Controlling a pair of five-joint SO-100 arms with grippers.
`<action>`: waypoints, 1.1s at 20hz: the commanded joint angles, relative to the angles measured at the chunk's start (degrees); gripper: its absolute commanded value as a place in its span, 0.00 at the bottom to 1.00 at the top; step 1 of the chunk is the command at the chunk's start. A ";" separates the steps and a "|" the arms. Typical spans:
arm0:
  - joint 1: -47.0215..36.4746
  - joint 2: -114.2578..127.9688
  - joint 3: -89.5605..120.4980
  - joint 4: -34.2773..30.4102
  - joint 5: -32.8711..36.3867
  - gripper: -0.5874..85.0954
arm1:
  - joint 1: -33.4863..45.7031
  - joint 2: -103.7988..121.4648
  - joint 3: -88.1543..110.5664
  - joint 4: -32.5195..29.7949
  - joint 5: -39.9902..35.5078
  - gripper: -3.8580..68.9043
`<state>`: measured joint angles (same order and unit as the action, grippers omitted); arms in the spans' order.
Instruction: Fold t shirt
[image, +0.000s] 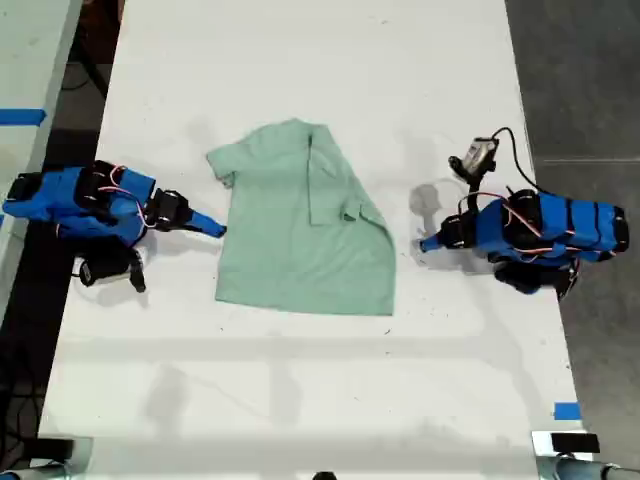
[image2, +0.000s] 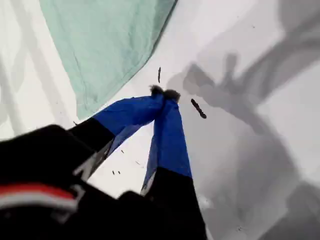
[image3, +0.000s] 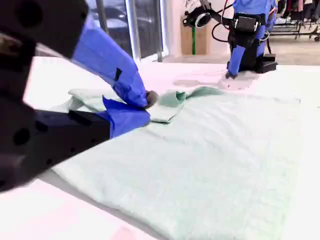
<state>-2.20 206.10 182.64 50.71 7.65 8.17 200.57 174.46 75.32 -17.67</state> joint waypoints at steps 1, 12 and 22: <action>-15.56 0.53 0.35 4.83 1.41 0.01 | 3.25 0.44 3.69 -1.49 6.86 0.03; -31.29 -38.32 -29.97 5.45 16.52 0.06 | 3.52 0.44 3.69 -1.58 6.59 0.03; -53.09 -88.07 -46.93 1.49 34.54 0.26 | 3.25 0.44 3.60 -1.76 6.24 0.03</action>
<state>-53.53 118.30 138.52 52.91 40.96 11.16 200.57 174.99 75.15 -11.34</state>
